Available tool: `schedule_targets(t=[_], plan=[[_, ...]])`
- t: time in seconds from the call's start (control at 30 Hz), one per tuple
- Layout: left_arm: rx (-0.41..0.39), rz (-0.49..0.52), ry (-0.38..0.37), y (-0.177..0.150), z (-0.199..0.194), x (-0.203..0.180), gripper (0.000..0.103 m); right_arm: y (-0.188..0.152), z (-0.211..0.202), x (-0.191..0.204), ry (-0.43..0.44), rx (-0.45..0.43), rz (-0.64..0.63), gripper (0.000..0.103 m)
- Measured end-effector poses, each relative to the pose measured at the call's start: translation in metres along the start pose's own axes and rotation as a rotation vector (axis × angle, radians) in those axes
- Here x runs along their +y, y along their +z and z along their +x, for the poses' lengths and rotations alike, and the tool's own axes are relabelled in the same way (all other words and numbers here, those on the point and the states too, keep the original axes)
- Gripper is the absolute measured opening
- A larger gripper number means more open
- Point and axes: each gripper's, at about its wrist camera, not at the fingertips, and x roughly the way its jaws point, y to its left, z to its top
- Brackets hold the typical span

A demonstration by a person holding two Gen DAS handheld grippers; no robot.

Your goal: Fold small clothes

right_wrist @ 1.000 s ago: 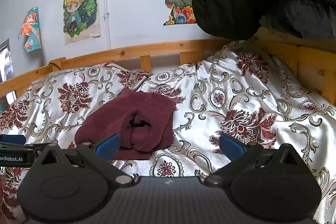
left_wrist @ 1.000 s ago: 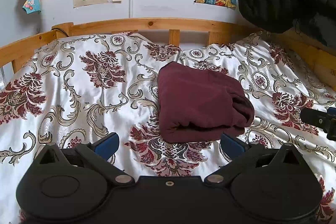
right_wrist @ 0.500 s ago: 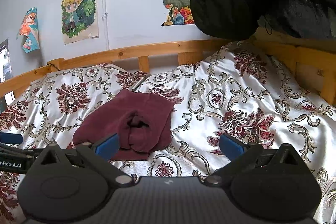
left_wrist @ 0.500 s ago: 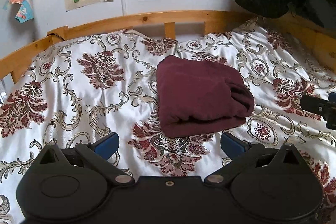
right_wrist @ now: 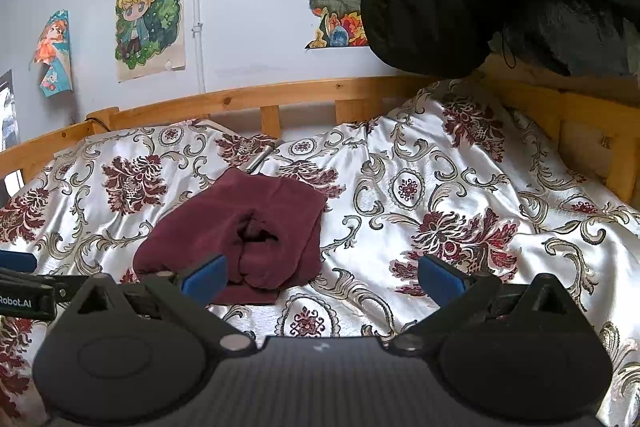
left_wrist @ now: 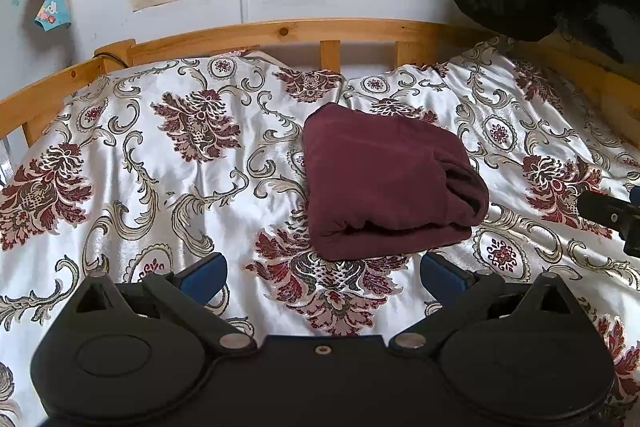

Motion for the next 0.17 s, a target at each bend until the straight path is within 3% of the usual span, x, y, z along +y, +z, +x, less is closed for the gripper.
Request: schedule_targets(t=[0.17], plan=[[0.006, -0.005, 0.001, -0.0002, 0.0007, 0.0011, 0.102, -0.0001, 0.0007, -0.0014, -0.001, 0.007, 0.001, 0.103]])
